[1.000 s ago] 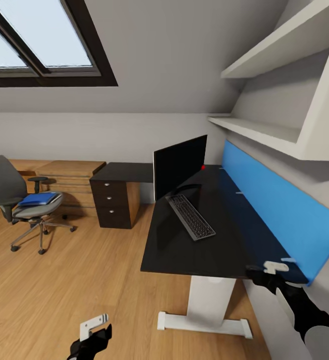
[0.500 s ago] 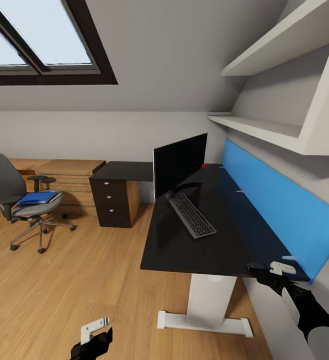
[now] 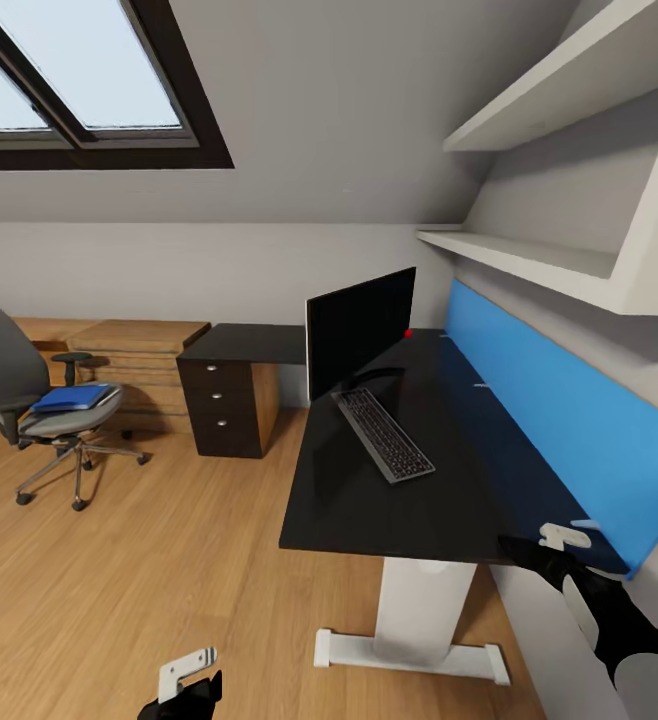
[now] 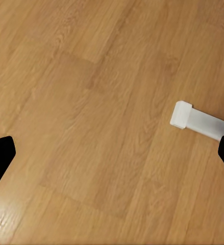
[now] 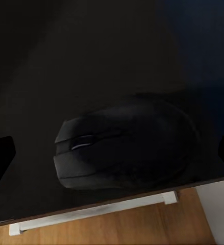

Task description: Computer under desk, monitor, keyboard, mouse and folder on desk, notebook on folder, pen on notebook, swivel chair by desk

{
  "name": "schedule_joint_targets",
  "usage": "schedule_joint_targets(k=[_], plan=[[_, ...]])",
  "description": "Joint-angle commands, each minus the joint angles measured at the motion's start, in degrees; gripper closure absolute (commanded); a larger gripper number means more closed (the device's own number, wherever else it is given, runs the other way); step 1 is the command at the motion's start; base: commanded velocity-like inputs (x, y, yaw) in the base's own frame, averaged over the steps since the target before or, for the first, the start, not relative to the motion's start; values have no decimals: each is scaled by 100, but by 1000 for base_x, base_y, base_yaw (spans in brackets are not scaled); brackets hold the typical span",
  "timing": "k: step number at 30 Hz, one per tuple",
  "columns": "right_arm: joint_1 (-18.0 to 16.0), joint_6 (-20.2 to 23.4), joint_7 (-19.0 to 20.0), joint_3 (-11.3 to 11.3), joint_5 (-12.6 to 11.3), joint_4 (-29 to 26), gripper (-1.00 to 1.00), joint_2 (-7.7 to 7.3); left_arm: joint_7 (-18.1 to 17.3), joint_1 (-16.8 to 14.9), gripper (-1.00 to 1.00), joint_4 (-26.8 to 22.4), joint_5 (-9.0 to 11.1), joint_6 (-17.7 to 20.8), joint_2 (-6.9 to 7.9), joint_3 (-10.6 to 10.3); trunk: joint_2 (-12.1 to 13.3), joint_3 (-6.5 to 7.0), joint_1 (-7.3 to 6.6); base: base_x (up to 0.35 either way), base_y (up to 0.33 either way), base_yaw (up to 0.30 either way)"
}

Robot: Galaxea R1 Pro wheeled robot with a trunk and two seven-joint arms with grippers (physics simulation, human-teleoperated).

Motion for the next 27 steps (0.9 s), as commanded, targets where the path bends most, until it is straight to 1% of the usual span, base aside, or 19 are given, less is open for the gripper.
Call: schedule_joint_targets(k=[1,6,12,19,27], plan=[[-3,39,27,-21,-39,-8,-100,2,44,-2,-100,-6,52,21,3,-17,-4,-6,1,27,0,0],[-3,39,27,-21,-38,-8,-100,2,44,-2,-100,0,52,21,3,-17,-4,-6,1,27,0,0],[-3,39,27,-21,-33,-8,-100,2,45,-2,-100,35,54,20,3,-17,-4,-6,1,148,0,0],[-3,52,13,-20,-21,-8,-100,-5,70,-2,-100,61,52,17,-3,-10,-4,-6,1,21,0,0],[-3,300,9,-14,-13,-8,-100,-6,102,-2,-100,56,60,15,1,23,-4,-6,1,2,0,0]])
